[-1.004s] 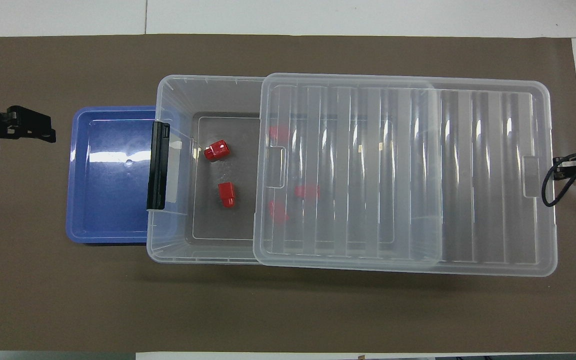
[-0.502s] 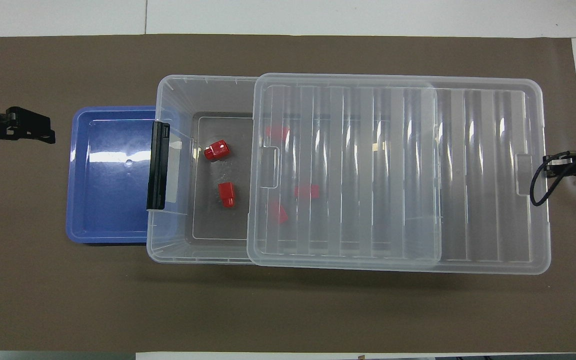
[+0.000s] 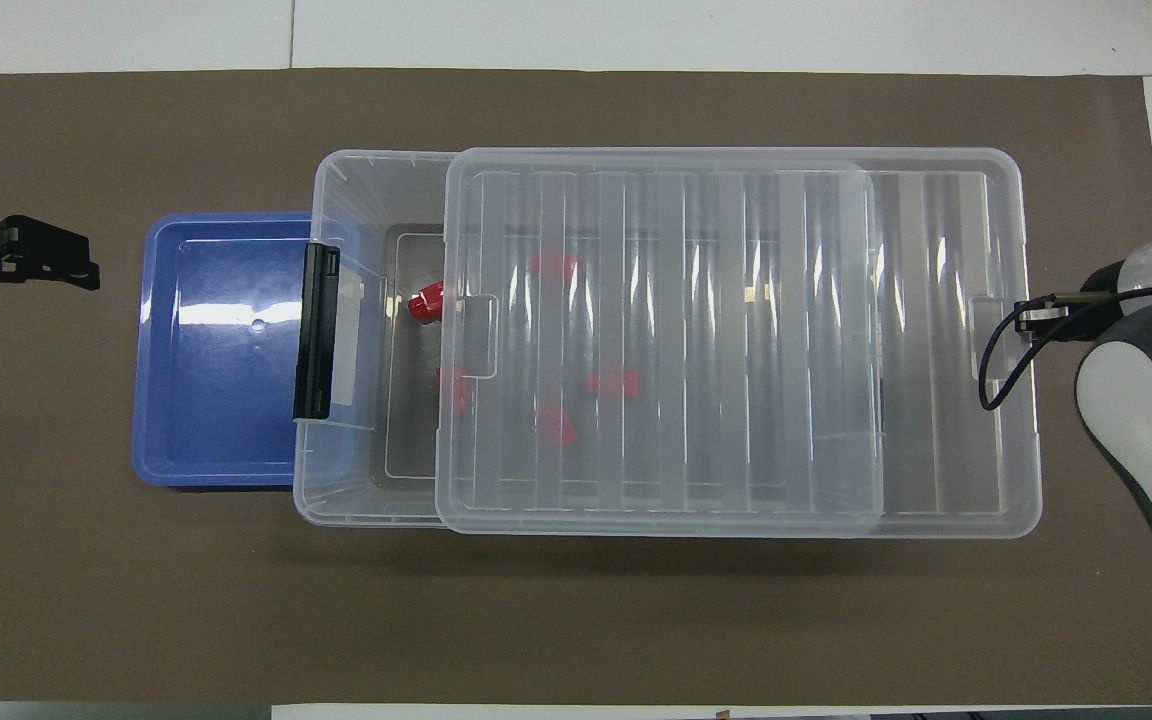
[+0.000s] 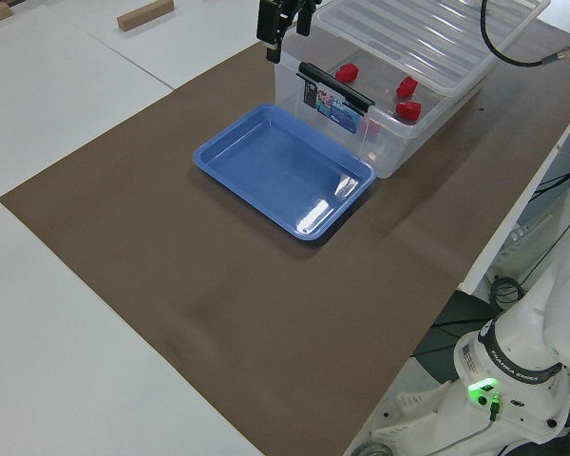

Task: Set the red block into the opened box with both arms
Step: 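Slide the clear lid back over the box with the right gripper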

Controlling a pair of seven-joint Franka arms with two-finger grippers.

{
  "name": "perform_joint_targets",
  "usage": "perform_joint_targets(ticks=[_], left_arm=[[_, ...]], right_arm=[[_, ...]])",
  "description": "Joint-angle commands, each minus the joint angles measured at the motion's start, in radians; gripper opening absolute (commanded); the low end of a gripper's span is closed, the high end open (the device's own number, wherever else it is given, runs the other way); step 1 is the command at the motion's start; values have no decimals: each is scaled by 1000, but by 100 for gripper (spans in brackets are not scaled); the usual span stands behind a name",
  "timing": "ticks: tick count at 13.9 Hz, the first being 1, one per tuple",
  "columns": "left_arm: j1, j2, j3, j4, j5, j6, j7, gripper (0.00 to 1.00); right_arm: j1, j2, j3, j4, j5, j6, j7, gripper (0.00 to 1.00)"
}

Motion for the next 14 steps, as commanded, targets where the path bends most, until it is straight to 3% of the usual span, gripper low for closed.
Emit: perform_joint_targets(ticks=[1, 14], left_arm=[[13, -53, -7, -56, 4, 20, 12, 100], [16, -93, -6, -85, 4, 11, 18, 100]], right_arm=[[2, -18, 37, -43, 8, 44, 55, 0], [22, -10, 101, -55, 11, 60, 168, 0]])
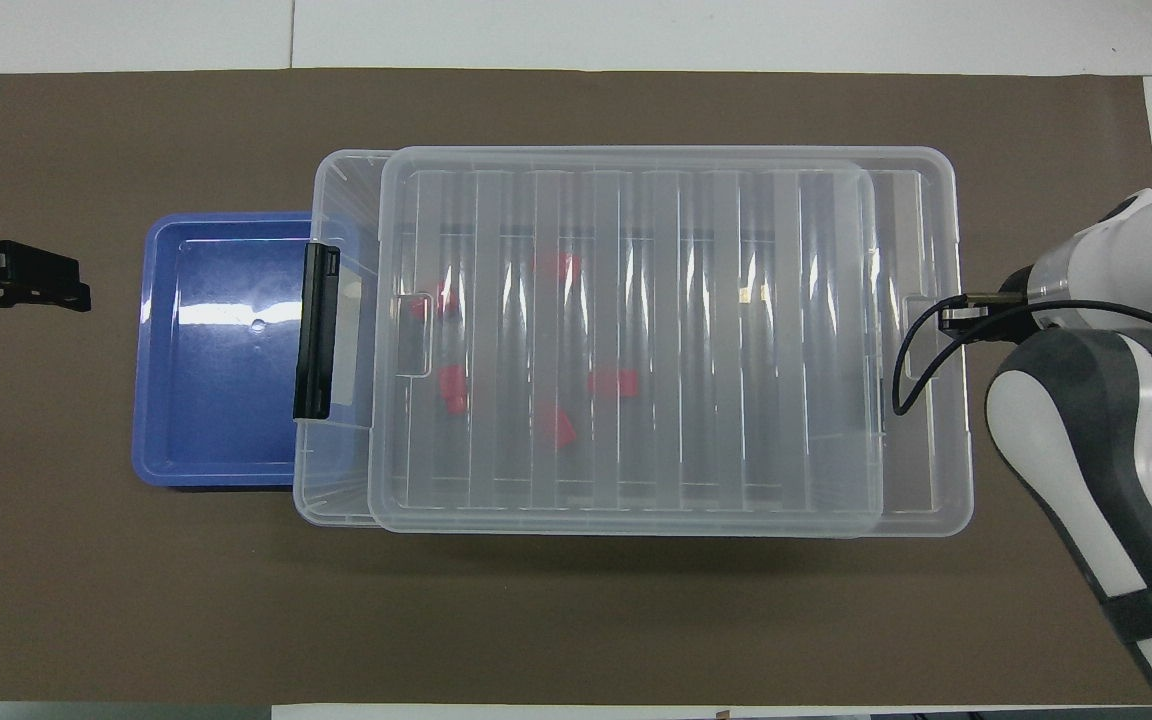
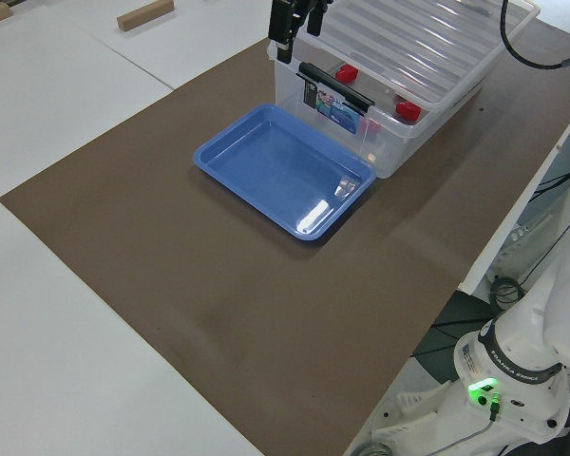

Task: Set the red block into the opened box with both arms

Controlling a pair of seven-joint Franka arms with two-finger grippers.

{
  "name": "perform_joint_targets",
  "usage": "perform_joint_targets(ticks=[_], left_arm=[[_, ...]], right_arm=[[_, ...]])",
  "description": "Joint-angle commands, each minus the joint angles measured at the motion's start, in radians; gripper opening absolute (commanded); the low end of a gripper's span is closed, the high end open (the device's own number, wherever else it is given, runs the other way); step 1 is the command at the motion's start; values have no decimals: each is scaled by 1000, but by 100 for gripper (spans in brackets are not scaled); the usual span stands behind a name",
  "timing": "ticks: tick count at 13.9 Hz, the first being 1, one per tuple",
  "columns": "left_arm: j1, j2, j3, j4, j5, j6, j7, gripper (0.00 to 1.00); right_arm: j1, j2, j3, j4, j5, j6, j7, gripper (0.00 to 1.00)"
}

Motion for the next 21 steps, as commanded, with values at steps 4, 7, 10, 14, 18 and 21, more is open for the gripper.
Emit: perform_joint_targets(ticks=[4, 7, 10, 14, 18, 21], left_arm=[[16, -27, -6, -30, 4, 9, 18, 100], [16, -27, -6, -30, 4, 11, 18, 100], [16, -27, -6, -30, 4, 12, 18, 100], [16, -27, -6, -30, 4, 14, 18, 100], [16, -27, -6, -30, 4, 14, 18, 100], [16, -27, -6, -30, 4, 14, 18, 100]], right_arm=[[3, -8, 35, -35, 11, 32, 59, 0], [3, -8, 51, -35, 11, 32, 75, 0], [3, -8, 51, -35, 11, 30, 75, 0], [1, -8, 51, -34, 11, 24, 72, 0], [3, -8, 51, -32, 11, 26, 75, 0], [3, -8, 53, -32, 11, 29, 81, 0]])
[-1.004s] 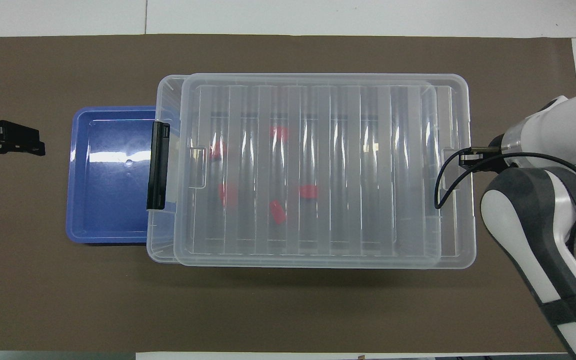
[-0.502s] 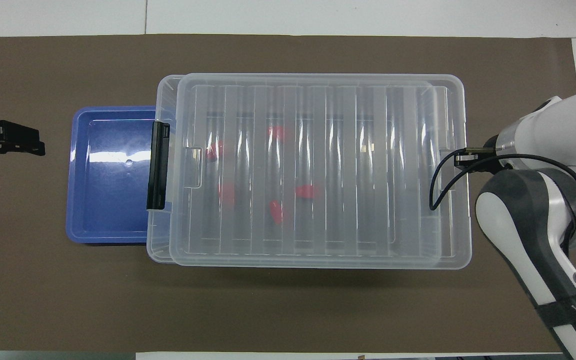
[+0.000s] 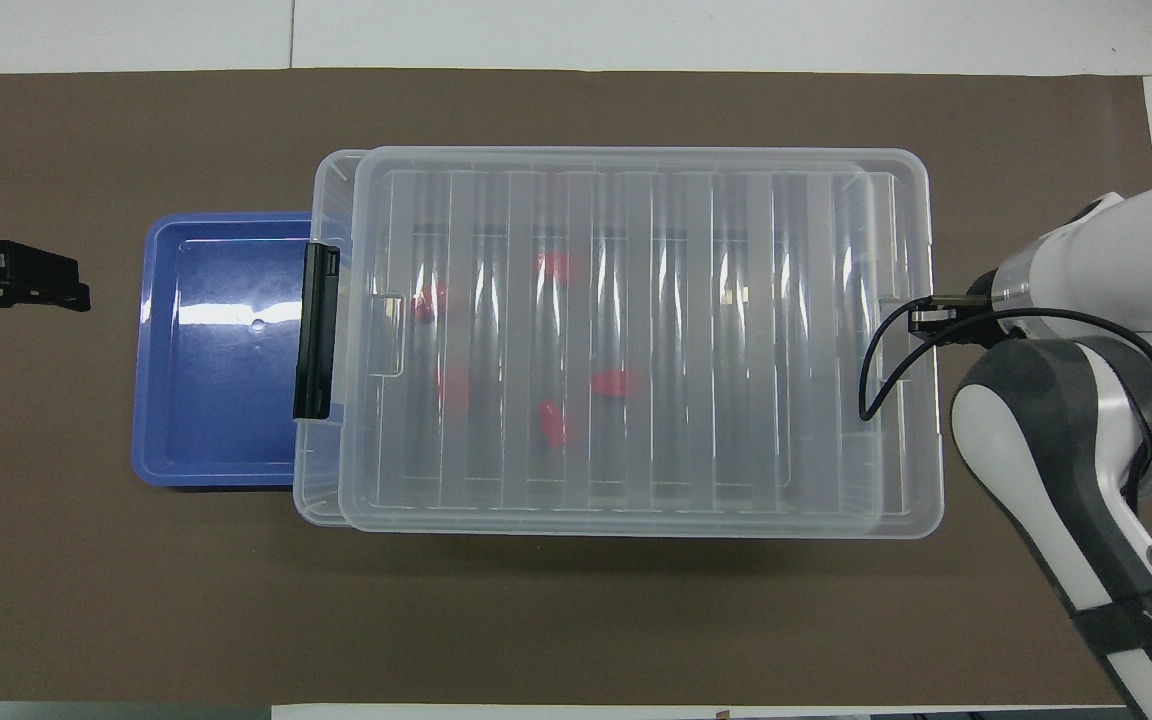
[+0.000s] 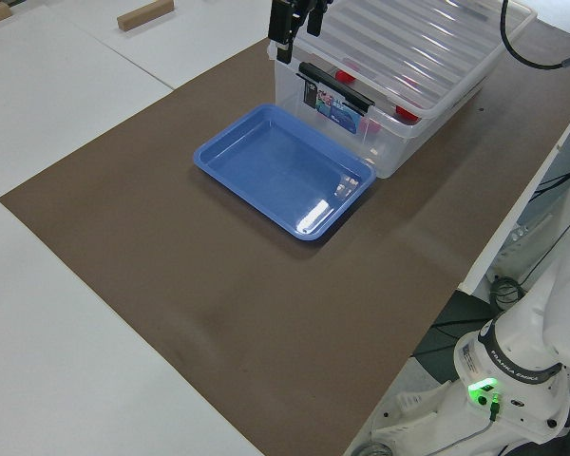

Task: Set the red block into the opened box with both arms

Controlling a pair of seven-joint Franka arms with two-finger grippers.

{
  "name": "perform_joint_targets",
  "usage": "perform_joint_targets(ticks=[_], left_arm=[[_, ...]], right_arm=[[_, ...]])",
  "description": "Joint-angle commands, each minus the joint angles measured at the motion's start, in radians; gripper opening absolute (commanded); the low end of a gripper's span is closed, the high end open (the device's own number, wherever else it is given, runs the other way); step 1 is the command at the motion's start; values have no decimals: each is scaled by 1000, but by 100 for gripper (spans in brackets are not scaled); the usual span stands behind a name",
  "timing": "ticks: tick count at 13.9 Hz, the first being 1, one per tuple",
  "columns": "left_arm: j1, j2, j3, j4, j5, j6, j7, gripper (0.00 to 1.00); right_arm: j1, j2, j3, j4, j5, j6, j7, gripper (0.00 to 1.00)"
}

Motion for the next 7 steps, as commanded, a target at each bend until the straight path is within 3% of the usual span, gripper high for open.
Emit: perform_joint_targets(ticks=[1, 7], left_arm=[[15, -27, -6, -30, 4, 15, 17, 100], [15, -27, -6, -30, 4, 15, 17, 100]], right_arm=[[-1, -7, 12, -31, 12, 28, 32, 0], [-3, -7, 44, -31, 27, 31, 64, 0]])
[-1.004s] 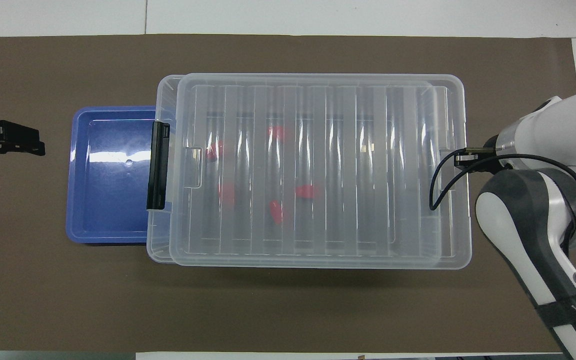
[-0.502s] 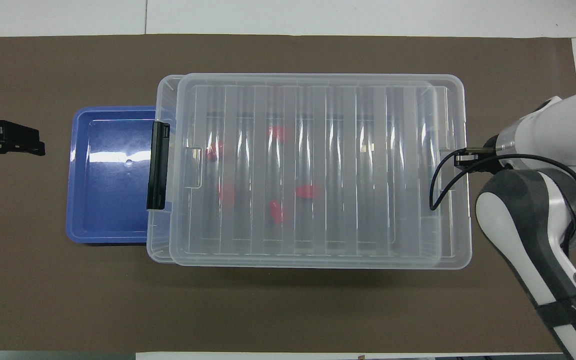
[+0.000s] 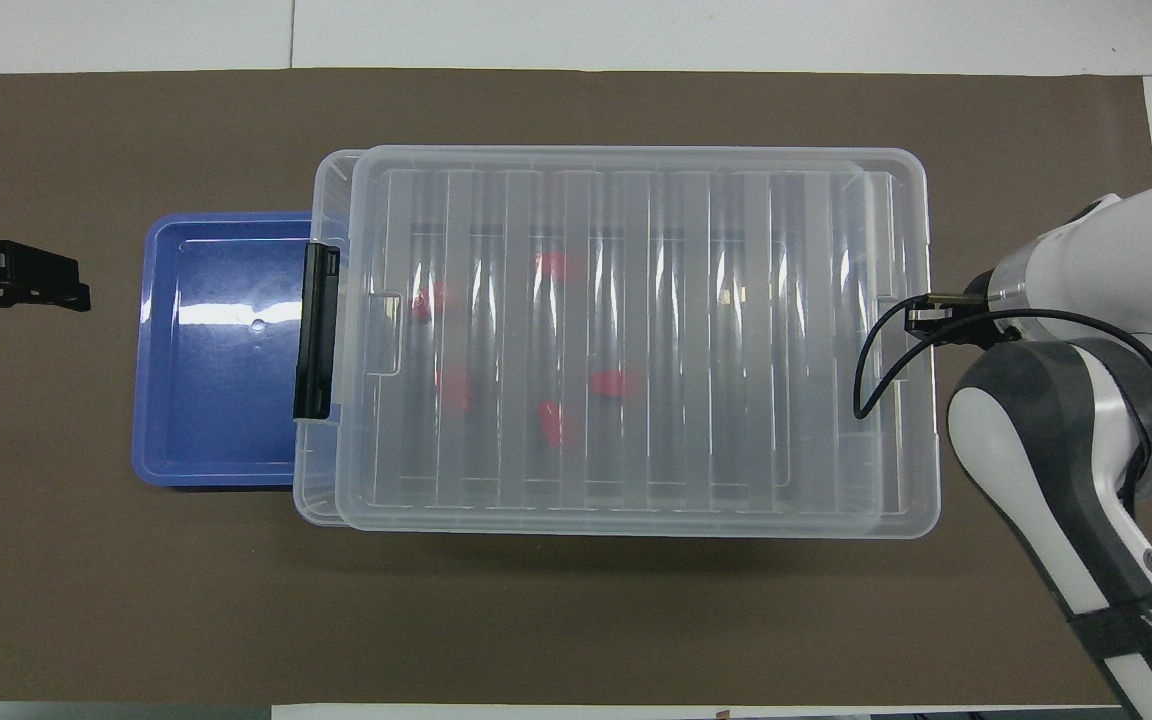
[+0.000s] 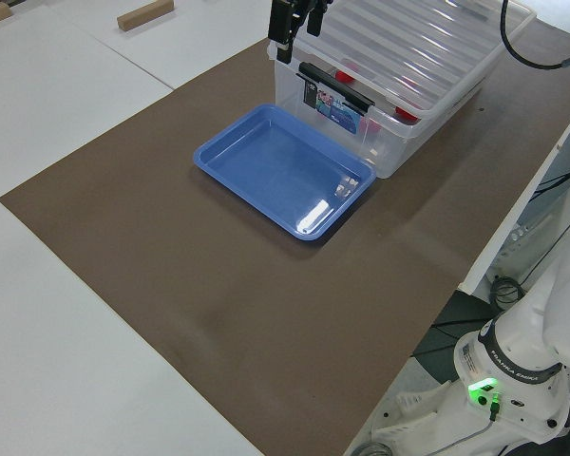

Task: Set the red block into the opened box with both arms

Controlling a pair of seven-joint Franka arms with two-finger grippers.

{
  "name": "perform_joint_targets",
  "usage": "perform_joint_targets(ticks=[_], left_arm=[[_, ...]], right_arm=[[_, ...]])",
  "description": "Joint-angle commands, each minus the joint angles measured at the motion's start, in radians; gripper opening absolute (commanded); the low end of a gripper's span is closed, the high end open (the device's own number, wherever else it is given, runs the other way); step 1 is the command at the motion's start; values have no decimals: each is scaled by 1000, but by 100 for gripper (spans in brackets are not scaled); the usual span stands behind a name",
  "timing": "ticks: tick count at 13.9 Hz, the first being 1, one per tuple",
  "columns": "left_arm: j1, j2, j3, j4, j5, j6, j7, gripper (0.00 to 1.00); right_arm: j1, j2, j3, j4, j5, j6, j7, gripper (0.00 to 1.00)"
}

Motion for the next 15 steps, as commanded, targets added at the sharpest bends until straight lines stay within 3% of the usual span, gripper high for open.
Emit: perform_joint_targets(ticks=[1, 10, 15], left_arm=[[15, -27, -6, -30, 4, 14, 17, 100], [15, -27, -6, -30, 4, 14, 17, 100], [15, -27, -6, -31, 4, 12, 17, 100]], right_arm=[[-2, -3, 34, -31, 29, 30, 34, 0], [-5, -3, 49, -31, 31, 27, 59, 0], [-18, -3, 48, 7, 31, -36, 55, 0]])
